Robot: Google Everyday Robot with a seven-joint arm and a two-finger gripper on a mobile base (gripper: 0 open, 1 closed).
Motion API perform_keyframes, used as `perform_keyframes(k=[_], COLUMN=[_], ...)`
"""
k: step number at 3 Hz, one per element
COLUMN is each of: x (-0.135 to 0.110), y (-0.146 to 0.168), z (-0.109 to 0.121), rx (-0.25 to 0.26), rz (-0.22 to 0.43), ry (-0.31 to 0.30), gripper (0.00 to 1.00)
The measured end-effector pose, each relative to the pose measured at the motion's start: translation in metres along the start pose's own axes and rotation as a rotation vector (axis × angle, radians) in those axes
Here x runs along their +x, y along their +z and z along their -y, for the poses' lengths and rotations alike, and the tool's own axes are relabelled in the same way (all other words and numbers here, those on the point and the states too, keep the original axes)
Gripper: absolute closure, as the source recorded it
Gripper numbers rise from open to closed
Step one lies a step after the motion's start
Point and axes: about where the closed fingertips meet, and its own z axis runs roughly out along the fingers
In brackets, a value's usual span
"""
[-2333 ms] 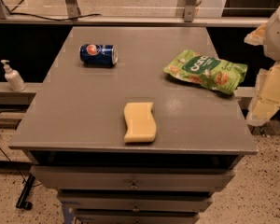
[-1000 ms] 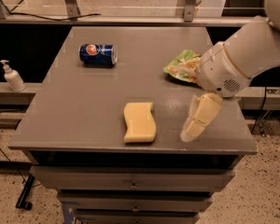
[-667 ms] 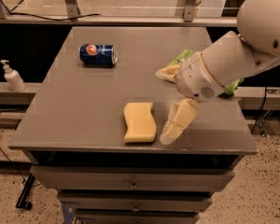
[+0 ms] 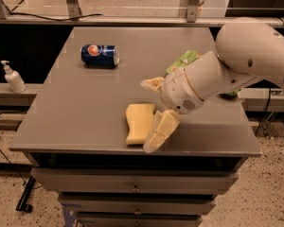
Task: Pick sponge
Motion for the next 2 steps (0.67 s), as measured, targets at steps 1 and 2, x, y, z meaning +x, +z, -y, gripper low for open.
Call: perform_keyframes(k=[1,2], x=[0.0076,0.0152], y=[0.009,0.0096], z=[-0.0023,-0.0027], rx=[-0.005,-0.001], rz=[0.012,0.008], ry=[0.015,0.032], gripper=[0.17,0.41])
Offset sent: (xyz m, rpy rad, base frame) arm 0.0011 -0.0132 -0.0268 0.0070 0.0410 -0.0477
